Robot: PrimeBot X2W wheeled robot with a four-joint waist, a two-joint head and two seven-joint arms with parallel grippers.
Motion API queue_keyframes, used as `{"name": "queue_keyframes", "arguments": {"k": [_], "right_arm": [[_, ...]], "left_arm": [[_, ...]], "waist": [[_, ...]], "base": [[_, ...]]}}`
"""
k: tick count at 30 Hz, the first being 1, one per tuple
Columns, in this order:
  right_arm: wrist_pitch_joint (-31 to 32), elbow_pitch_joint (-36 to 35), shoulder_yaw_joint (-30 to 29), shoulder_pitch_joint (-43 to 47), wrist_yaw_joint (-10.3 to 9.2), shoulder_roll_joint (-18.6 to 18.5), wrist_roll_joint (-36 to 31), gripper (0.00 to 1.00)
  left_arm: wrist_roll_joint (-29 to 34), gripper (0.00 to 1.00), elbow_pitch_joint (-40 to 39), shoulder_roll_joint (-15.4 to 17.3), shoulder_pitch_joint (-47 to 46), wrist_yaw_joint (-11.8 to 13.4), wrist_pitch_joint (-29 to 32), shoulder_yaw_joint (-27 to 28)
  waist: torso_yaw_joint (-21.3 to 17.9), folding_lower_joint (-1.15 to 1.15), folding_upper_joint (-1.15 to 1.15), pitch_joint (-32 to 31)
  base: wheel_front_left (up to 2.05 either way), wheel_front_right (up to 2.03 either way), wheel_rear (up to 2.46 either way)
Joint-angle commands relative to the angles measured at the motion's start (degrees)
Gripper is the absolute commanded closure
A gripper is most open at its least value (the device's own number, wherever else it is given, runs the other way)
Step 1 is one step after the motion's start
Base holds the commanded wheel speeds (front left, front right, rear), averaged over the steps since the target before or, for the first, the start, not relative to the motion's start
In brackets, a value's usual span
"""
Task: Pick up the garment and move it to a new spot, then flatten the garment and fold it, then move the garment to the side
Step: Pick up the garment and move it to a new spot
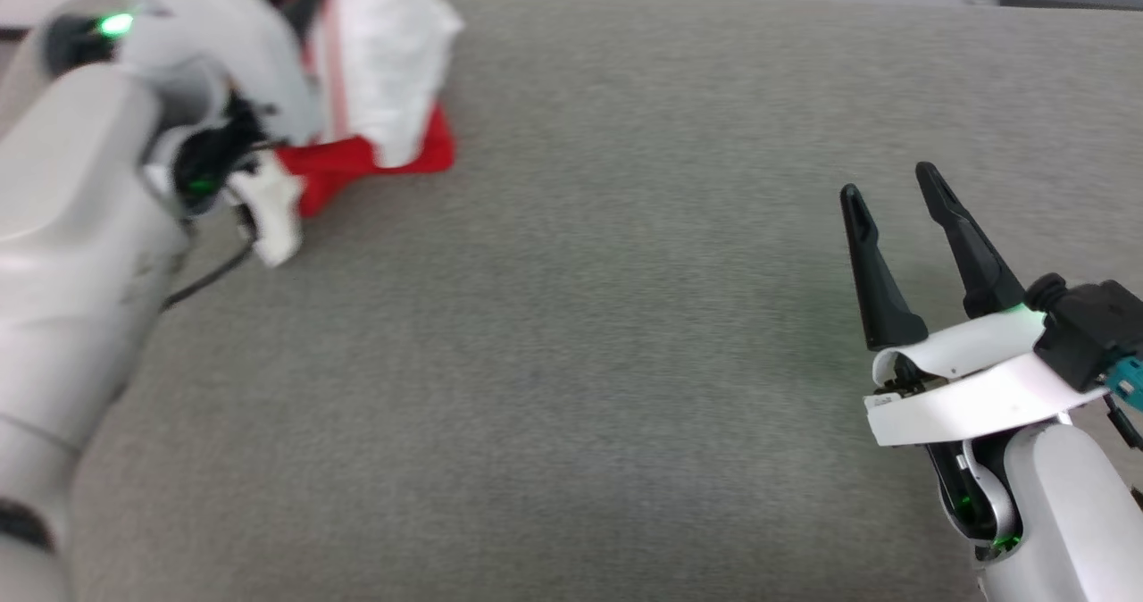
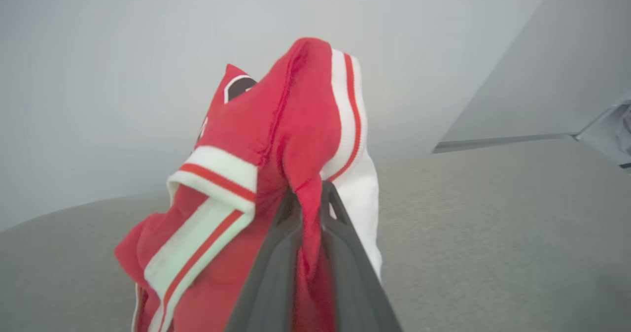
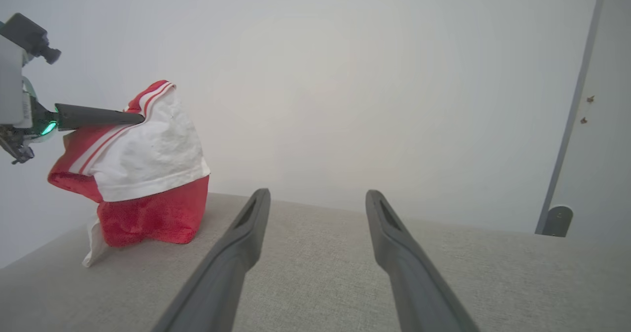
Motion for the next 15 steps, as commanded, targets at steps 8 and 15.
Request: {"name": "queue_keyframes", "arguments": {"k": [8,15], "right_arm": [[-0.78,-1.35,-4.77,2.72,-0.04,2.98,0.37,0.00],[-0.81,-4.10,-9.83,4.44,-0.04,5.12,0.51,0.00]], "left_arm": [[1.17,1.00,-2.19,-8.87,-4.52,-0.09,2.19,-5.30],[-1.94,1.00,-9.09,-13.52,-4.31,-0.09,9.81,-11.29]], "waist": [[-9.24,0.00,0.00,-0.19],[-14.32,0.00,0.00,1.04]], "base": [[0.00,0.00,0.00],[0.00,0.00,0.00]]}}
